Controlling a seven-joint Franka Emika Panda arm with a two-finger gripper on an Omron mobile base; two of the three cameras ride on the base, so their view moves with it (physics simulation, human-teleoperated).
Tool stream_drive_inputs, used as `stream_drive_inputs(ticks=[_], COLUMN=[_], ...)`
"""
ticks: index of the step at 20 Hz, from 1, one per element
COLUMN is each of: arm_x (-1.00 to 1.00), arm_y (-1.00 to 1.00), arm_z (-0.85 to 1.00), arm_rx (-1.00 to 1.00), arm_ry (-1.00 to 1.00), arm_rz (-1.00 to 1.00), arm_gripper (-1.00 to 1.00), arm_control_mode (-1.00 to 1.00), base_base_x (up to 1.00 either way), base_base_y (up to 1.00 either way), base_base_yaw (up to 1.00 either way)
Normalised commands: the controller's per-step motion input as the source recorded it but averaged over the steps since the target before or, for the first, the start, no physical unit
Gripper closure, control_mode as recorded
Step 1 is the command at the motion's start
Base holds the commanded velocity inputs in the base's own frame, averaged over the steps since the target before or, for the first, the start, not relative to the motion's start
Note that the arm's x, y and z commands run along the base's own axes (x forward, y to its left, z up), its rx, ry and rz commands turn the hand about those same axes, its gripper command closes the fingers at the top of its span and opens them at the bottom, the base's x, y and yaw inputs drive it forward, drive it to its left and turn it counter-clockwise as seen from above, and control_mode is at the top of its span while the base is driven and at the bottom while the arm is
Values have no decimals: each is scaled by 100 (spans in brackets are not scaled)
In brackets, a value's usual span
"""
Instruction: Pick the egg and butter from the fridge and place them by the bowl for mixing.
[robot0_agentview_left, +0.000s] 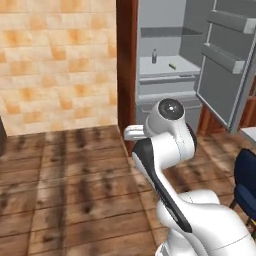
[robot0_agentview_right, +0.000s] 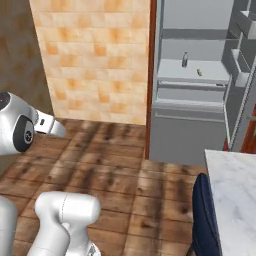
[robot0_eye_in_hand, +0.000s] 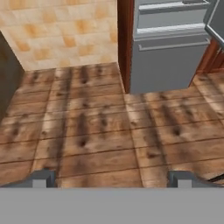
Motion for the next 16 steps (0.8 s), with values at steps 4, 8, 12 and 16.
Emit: stream_drive_inputs(ticks=[4,8,12,16], arm_x=[0,0,0,0], arm_y=[0,0,0,0], arm_z=[0,0,0,0], arm_rx=[0,0,0,0], arm_ry=[0,0,0,0], arm_rz=[0,0,0,0], arm_gripper=[-100,-100,-100,-100], arm_control_mode=[100,100,100,100], base_base_x=[100,100,100,100], base_base_y=[-1,-2,-2,-19], base_base_yaw=[-19,-18,-17,-15])
